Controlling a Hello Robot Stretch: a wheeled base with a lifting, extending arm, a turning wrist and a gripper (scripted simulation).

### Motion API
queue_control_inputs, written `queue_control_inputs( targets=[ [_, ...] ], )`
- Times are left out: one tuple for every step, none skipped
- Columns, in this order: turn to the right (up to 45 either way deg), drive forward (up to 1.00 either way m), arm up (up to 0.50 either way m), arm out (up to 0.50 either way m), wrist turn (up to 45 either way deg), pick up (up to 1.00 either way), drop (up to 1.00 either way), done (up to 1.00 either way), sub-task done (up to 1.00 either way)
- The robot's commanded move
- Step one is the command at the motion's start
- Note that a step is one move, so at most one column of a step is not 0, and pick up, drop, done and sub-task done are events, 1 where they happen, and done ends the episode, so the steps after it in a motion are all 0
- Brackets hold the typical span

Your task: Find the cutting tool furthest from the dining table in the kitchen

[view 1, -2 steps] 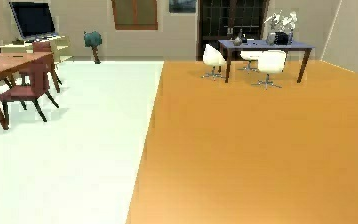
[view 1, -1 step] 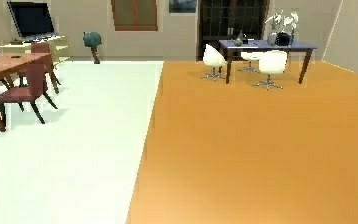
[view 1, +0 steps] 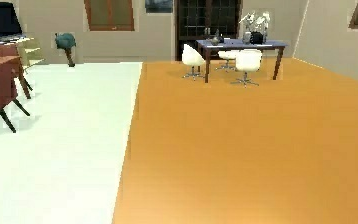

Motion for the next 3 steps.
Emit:
queue_control_inputs(
  targets=[
    [0.0, 1.00, 0.00, 0.00, 0.0, 0.00, 0.00, 0.00, 0.00],
    [0.0, 1.00, 0.00, 0.00, 0.0, 0.00, 0.00, 0.00, 0.00],
    [0.0, 1.00, 0.00, 0.00, 0.0, 0.00, 0.00, 0.00, 0.00]
  ],
)
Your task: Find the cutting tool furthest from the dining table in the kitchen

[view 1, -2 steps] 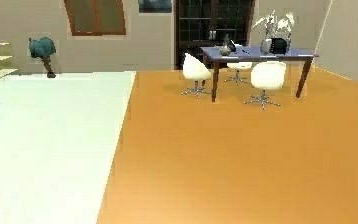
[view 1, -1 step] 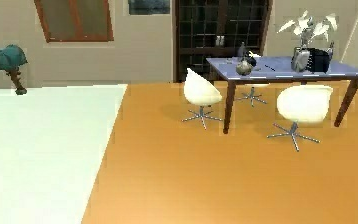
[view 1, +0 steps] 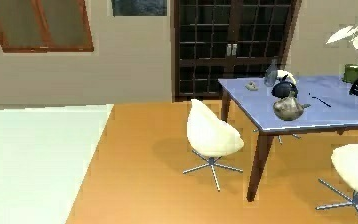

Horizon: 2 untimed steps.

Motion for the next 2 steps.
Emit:
queue_control_inputs(
  targets=[
    [3.0, 0.00, 0.00, 0.00, 0.0, 0.00, 0.00, 0.00, 0.00],
    [0.0, 0.55, 0.00, 0.00, 0.0, 0.00, 0.00, 0.00, 0.00]
  ],
)
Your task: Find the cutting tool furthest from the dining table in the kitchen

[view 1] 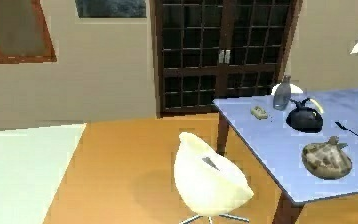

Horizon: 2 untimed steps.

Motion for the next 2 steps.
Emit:
queue_control_inputs(
  targets=[
    [-45.0, 0.00, 0.00, 0.00, 0.0, 0.00, 0.00, 0.00, 0.00],
    [-3.0, 0.00, 0.00, 0.00, 0.0, 0.00, 0.00, 0.00, 0.00]
  ],
)
